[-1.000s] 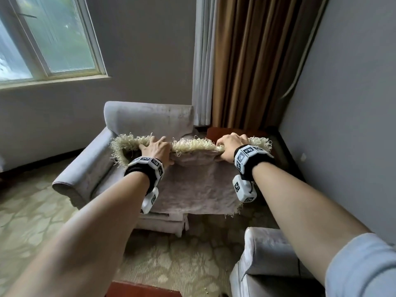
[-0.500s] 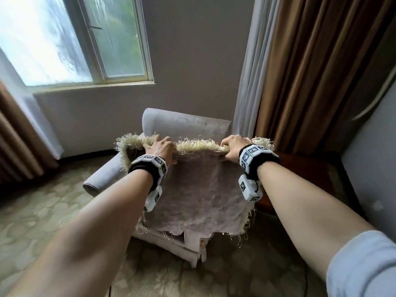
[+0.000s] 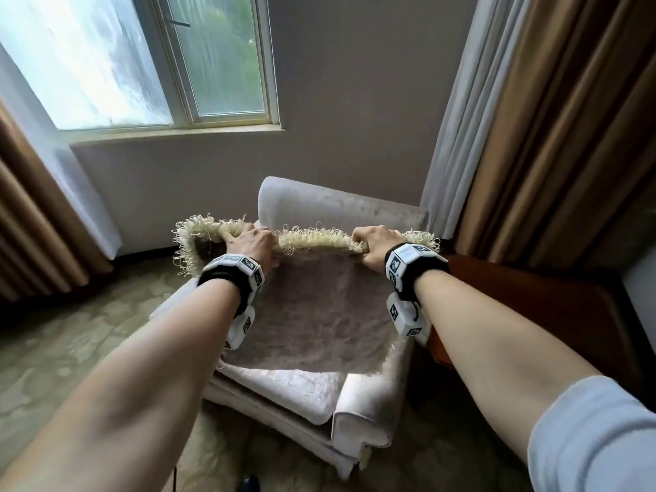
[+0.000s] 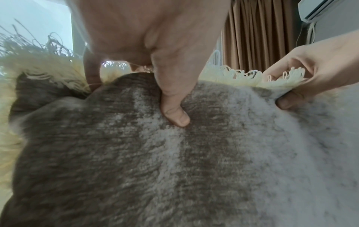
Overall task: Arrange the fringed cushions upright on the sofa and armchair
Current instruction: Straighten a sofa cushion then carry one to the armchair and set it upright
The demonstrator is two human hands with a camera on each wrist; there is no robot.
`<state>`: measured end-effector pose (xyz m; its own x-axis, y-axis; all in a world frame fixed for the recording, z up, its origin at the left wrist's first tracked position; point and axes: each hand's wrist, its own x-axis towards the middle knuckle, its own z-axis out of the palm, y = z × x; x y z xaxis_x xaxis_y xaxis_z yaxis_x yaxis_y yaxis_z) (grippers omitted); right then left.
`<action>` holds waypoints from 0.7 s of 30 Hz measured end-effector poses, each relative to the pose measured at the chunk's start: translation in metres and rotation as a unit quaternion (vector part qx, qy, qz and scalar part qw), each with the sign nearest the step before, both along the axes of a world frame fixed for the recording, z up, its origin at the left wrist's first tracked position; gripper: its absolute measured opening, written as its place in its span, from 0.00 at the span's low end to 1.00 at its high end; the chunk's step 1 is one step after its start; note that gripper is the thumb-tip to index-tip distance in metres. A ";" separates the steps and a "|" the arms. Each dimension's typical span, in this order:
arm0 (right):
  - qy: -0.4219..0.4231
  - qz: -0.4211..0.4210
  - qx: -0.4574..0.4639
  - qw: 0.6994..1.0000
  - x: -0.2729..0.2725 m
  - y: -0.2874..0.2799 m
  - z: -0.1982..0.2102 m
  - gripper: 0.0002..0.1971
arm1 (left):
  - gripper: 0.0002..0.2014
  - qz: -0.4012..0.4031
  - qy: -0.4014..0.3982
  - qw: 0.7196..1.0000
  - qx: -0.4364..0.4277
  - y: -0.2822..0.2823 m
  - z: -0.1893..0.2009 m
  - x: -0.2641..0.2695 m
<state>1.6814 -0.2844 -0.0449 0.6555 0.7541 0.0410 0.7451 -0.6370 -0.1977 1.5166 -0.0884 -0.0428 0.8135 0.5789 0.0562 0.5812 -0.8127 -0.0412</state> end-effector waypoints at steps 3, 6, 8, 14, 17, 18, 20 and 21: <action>0.012 -0.025 -0.001 1.000 0.022 0.055 -0.009 0.20 | 0.15 -0.008 0.012 1.000 -0.026 0.060 -0.009 0.030; 0.021 -0.047 -0.015 0.999 0.040 0.107 -0.019 0.20 | 0.13 -0.033 0.027 0.998 -0.037 0.118 -0.019 0.055; 0.028 -0.069 -0.016 0.997 0.047 0.138 -0.024 0.19 | 0.13 -0.051 0.047 0.996 -0.048 0.154 -0.023 0.070; 0.058 -0.134 -0.025 0.989 0.077 0.197 -0.038 0.20 | 0.14 -0.119 0.066 0.990 -0.043 0.231 -0.032 0.131; 0.065 -0.166 -0.036 0.983 0.106 0.218 -0.043 0.20 | 0.11 -0.136 0.069 0.987 -0.044 0.255 -0.036 0.167; 0.067 -0.172 -0.038 0.982 0.116 0.227 -0.046 0.20 | 0.11 -0.135 0.072 0.987 -0.048 0.264 -0.039 0.179; 0.066 -0.177 -0.043 0.981 0.138 0.242 -0.053 0.21 | 0.12 -0.132 0.076 0.987 -0.056 0.278 -0.047 0.202; 0.064 -0.175 -0.049 0.981 0.149 0.250 -0.057 0.22 | 0.12 -0.130 0.080 0.987 -0.057 0.285 -0.052 0.213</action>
<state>1.8309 -0.0345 -0.1021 0.8705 0.4774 -0.1198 0.4498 -0.8705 -0.1998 1.7293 0.1971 -0.0949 0.9289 0.3439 -0.1376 0.3452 -0.9384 -0.0150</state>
